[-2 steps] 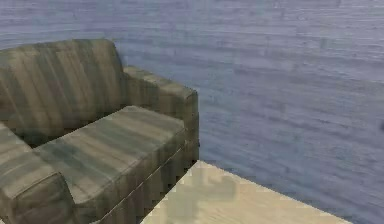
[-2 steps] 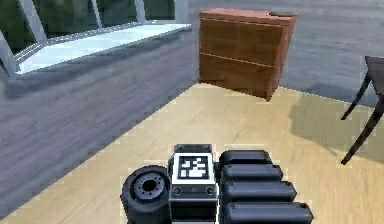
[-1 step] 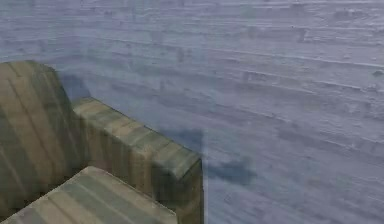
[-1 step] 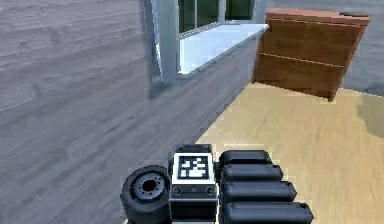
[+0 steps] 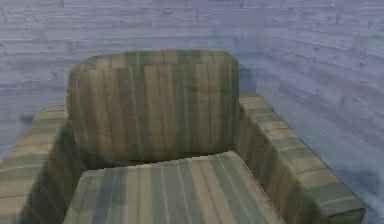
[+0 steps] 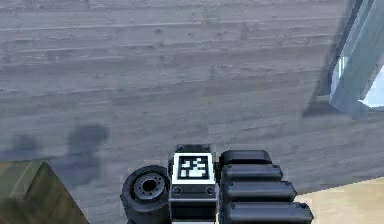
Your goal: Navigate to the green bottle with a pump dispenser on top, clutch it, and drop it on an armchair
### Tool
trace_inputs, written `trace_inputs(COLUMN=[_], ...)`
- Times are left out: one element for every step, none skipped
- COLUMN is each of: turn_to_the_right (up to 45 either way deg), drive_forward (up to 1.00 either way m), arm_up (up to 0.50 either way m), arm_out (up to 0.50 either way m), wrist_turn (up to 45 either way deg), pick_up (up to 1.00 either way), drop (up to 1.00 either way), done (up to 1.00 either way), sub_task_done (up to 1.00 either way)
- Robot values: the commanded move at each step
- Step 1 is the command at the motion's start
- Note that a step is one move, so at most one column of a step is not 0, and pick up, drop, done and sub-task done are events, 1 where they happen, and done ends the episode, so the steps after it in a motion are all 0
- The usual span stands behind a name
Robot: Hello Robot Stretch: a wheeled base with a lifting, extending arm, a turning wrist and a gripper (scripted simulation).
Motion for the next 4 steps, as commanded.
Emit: trace_inputs(turn_to_the_right=[-45.0, -6.0, 45.0, 36.0], drive_forward=[0.0, 0.0, 0.0, 0.0], arm_up=[0.0, 0.0, 0.0, 0.0], arm_out=[0.0, 0.0, 0.0, 0.0], wrist_turn=[0.0, 0.0, 0.0, 0.0], pick_up=[0.0, 0.0, 0.0, 0.0], drop=[0.0, 0.0, 0.0, 0.0], done=[0.0, 0.0, 0.0, 0.0], sub_task_done=[0.0, 0.0, 0.0, 0.0])
